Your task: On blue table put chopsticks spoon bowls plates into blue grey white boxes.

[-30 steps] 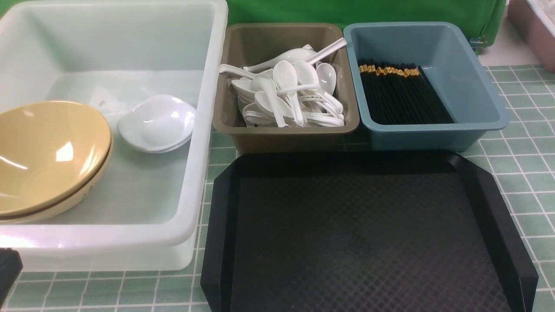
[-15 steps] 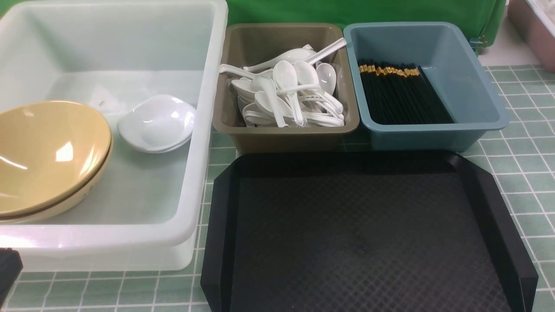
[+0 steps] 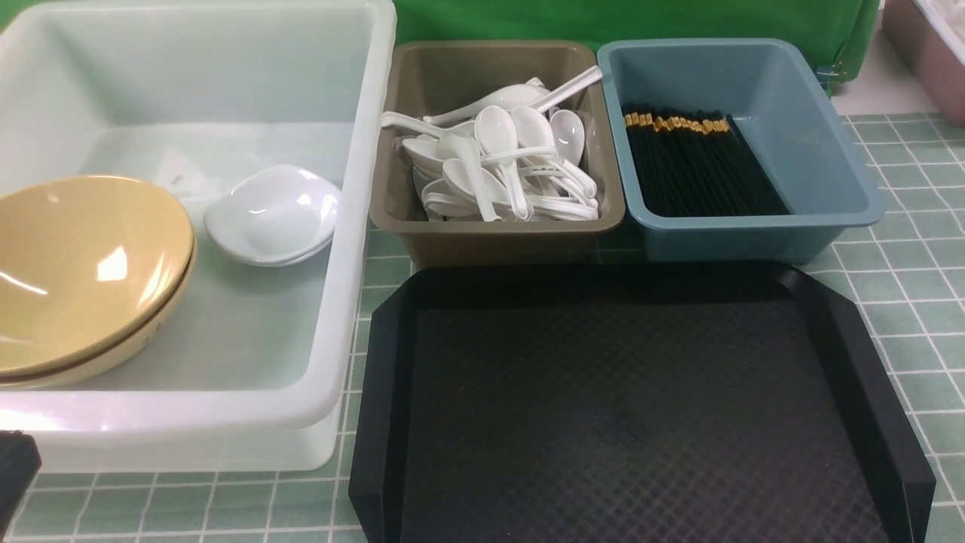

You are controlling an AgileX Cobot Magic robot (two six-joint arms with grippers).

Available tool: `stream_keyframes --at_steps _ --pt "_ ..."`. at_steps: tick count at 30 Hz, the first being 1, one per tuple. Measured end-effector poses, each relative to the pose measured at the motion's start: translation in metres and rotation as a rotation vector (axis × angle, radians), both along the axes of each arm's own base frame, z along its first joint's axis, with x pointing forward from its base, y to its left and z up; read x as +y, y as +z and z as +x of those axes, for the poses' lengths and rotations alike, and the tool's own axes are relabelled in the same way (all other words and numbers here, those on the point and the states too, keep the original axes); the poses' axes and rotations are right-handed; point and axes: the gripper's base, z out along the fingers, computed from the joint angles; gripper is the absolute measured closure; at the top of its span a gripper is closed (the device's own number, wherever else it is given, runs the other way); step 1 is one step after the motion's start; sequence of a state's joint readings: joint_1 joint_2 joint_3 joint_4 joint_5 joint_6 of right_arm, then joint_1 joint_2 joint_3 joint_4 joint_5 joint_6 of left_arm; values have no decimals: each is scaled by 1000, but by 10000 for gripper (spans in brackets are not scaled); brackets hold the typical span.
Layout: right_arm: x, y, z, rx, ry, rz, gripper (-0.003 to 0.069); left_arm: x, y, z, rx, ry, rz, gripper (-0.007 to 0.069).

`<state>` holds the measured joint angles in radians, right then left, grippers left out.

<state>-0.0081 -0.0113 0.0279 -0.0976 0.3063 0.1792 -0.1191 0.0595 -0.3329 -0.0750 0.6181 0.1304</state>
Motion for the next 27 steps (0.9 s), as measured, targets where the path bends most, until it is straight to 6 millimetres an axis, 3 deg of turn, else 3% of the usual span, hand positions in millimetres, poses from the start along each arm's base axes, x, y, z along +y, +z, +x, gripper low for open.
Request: stream_keyframes --at_steps 9,10,16,27 --pt "0 0 0 2 0 -1 615 -1 -32 14 -13 17 -13 623" --pt "0 0 0 2 0 -1 614 0 -44 18 -24 42 -17 623" --pt "0 0 0 2 0 -1 612 8 -68 24 -73 175 -55 623" --pt "0 0 0 3 0 -1 604 12 -81 21 -92 251 -63 623"
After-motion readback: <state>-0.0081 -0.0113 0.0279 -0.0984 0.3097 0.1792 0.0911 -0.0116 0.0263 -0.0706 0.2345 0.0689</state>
